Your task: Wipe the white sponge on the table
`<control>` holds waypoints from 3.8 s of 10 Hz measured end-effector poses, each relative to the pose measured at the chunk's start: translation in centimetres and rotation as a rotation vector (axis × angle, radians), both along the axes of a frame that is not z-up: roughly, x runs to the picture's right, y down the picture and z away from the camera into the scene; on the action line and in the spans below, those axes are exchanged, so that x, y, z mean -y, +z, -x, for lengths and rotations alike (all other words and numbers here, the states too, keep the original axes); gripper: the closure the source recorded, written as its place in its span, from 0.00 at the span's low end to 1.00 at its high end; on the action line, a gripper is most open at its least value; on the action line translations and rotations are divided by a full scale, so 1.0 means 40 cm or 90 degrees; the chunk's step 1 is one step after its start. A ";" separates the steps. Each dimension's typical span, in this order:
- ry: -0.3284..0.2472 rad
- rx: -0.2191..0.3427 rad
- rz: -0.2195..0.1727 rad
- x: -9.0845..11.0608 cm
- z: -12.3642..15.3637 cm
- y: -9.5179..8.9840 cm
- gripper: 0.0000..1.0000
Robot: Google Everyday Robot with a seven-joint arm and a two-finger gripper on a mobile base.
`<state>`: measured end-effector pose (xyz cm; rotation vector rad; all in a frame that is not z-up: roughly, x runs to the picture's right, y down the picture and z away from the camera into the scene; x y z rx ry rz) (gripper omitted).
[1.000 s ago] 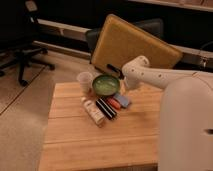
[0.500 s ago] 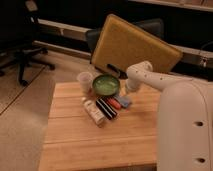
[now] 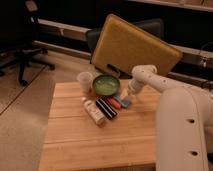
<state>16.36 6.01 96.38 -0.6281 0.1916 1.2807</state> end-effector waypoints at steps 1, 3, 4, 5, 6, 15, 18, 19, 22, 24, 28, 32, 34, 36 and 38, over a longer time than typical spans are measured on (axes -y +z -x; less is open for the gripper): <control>-0.002 0.003 0.010 -0.009 -0.004 0.008 0.35; -0.007 0.009 0.020 -0.015 0.002 0.018 0.36; -0.009 0.013 0.025 -0.017 0.010 0.023 0.42; -0.011 0.017 0.029 -0.019 0.015 0.027 0.53; -0.012 0.020 0.030 -0.020 0.021 0.029 0.61; -0.021 0.050 0.039 -0.028 0.096 0.021 0.89; -0.047 0.035 0.060 -0.067 0.135 -0.017 0.89; -0.044 0.020 0.066 -0.075 0.131 -0.030 0.89; -0.036 -0.028 0.088 -0.094 0.109 -0.071 0.89; -0.047 -0.059 0.124 -0.129 0.095 -0.091 0.89; -0.078 -0.179 0.197 -0.172 -0.051 -0.104 0.89; -0.121 -0.245 0.209 -0.134 -0.131 -0.073 0.89; -0.142 -0.246 0.187 -0.096 -0.136 -0.026 0.89; -0.151 -0.232 0.157 -0.055 -0.125 0.017 0.89; -0.145 -0.199 0.113 -0.007 -0.081 0.059 0.89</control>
